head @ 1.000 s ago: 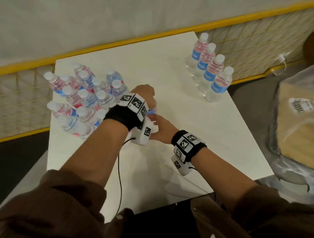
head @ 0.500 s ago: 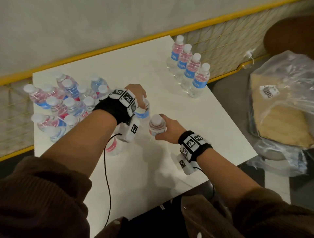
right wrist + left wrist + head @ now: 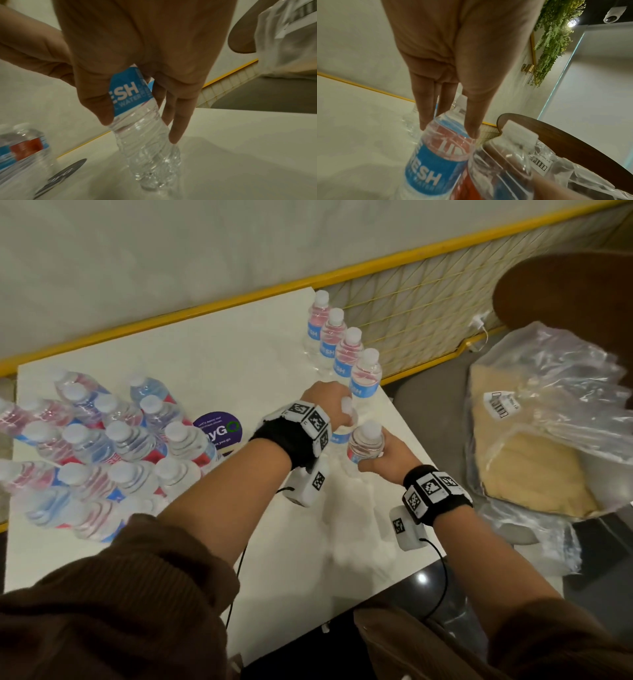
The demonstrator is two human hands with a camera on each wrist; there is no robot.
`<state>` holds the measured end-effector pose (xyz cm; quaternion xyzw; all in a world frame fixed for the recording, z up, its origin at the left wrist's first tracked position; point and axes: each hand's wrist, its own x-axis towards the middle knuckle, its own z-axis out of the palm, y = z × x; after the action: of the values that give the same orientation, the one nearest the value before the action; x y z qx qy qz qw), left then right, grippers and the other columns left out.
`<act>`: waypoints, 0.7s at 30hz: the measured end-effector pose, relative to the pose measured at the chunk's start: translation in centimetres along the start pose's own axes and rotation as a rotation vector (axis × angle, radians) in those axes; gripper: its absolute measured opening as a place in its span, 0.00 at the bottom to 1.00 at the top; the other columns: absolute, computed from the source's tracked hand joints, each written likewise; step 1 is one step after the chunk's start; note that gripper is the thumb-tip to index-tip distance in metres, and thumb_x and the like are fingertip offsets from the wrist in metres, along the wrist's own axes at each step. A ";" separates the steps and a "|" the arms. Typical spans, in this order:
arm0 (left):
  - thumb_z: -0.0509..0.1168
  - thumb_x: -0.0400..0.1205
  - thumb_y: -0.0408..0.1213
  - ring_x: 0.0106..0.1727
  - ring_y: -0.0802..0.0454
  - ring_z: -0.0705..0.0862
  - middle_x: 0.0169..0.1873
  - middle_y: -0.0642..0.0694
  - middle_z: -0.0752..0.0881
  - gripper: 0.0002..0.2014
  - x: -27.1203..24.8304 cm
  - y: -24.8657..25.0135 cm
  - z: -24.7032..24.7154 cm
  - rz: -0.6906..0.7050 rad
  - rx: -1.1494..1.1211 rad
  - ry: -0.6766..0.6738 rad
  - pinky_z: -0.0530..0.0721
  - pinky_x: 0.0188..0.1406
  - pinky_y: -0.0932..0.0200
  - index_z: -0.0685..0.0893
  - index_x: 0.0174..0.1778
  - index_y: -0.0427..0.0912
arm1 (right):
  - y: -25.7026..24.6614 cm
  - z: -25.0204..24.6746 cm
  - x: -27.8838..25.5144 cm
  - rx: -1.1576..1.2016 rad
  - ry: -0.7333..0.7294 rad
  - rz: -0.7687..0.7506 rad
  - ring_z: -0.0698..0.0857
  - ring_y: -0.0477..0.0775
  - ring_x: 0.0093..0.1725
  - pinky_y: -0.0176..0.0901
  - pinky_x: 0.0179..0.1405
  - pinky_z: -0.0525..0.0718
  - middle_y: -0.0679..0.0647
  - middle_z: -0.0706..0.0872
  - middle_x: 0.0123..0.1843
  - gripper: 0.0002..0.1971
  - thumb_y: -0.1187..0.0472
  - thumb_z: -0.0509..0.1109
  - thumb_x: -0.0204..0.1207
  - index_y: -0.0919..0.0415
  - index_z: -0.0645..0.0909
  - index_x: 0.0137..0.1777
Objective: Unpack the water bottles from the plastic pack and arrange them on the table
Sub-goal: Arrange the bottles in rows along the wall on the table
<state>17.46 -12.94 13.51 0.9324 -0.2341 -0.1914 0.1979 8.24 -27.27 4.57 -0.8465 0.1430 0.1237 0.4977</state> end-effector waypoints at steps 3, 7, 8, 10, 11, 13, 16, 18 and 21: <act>0.70 0.76 0.43 0.60 0.41 0.81 0.58 0.40 0.85 0.19 1.3 1.1 1.6 -0.009 -0.171 0.072 0.79 0.57 0.53 0.81 0.62 0.41 | 1.3 -1.7 0.8 0.039 0.039 0.010 0.82 0.56 0.59 0.55 0.63 0.80 0.51 0.83 0.58 0.32 0.69 0.78 0.61 0.51 0.74 0.64; 0.72 0.76 0.44 0.66 0.44 0.79 0.65 0.40 0.79 0.29 2.0 0.3 4.9 -0.013 -0.487 0.200 0.79 0.65 0.51 0.73 0.73 0.46 | 2.5 -2.9 1.0 0.182 0.106 0.046 0.79 0.55 0.66 0.51 0.63 0.80 0.49 0.79 0.65 0.38 0.71 0.79 0.63 0.51 0.68 0.72; 0.73 0.75 0.43 0.67 0.45 0.78 0.67 0.41 0.77 0.32 2.0 -0.2 5.9 -0.041 -0.578 0.204 0.79 0.66 0.50 0.71 0.74 0.46 | 2.8 -3.1 0.9 0.213 0.125 0.057 0.78 0.54 0.66 0.47 0.61 0.79 0.48 0.76 0.66 0.40 0.71 0.80 0.64 0.53 0.65 0.74; 0.74 0.74 0.38 0.70 0.44 0.76 0.72 0.41 0.73 0.38 1.9 -1.6 8.1 -0.131 -0.678 0.147 0.78 0.69 0.47 0.64 0.78 0.44 | 3.4 -3.0 0.6 0.253 0.153 0.075 0.76 0.53 0.66 0.44 0.58 0.77 0.49 0.74 0.69 0.43 0.68 0.81 0.64 0.55 0.62 0.76; 0.75 0.73 0.35 0.72 0.43 0.74 0.74 0.40 0.71 0.40 1.9 -2.2 9.2 -0.179 -0.684 0.103 0.76 0.71 0.46 0.62 0.79 0.42 | 3.7 -2.8 0.4 0.253 0.160 0.085 0.76 0.53 0.66 0.45 0.58 0.77 0.50 0.73 0.70 0.44 0.66 0.81 0.64 0.55 0.61 0.77; 0.74 0.73 0.33 0.74 0.42 0.73 0.76 0.40 0.69 0.41 2.0 -3.1 10.9 -0.238 -0.672 0.026 0.74 0.73 0.47 0.60 0.80 0.40 | 4.1 -2.3 0.2 0.240 0.162 0.110 0.76 0.52 0.64 0.45 0.58 0.76 0.51 0.72 0.72 0.43 0.63 0.81 0.66 0.55 0.60 0.77; 0.71 0.77 0.36 0.71 0.44 0.77 0.72 0.42 0.76 0.32 2.7 -3.2 12.1 -0.245 -0.634 0.030 0.74 0.68 0.56 0.67 0.76 0.40 | 4.5 -1.8 0.3 0.229 0.204 0.129 0.77 0.51 0.61 0.43 0.56 0.76 0.51 0.74 0.72 0.38 0.60 0.77 0.70 0.54 0.62 0.77; 0.70 0.78 0.38 0.70 0.44 0.78 0.71 0.43 0.78 0.29 3.4 -2.8 12.1 -0.242 -0.626 0.055 0.75 0.67 0.55 0.70 0.75 0.42 | 4.8 -1.6 0.7 0.211 0.248 0.124 0.78 0.52 0.63 0.43 0.57 0.76 0.51 0.75 0.72 0.35 0.58 0.76 0.72 0.53 0.64 0.77; 0.70 0.78 0.41 0.70 0.44 0.78 0.72 0.44 0.77 0.30 4.5 -2.2 12.2 -0.248 -0.609 0.045 0.75 0.70 0.52 0.69 0.76 0.43 | 5.4 -1.2 1.4 0.195 0.275 0.121 0.79 0.54 0.66 0.46 0.63 0.79 0.52 0.76 0.72 0.34 0.54 0.76 0.71 0.51 0.67 0.76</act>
<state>16.47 -16.87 0.96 0.8559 -0.0467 -0.2547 0.4477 7.65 -30.98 0.31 -0.7930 0.2719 0.0221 0.5447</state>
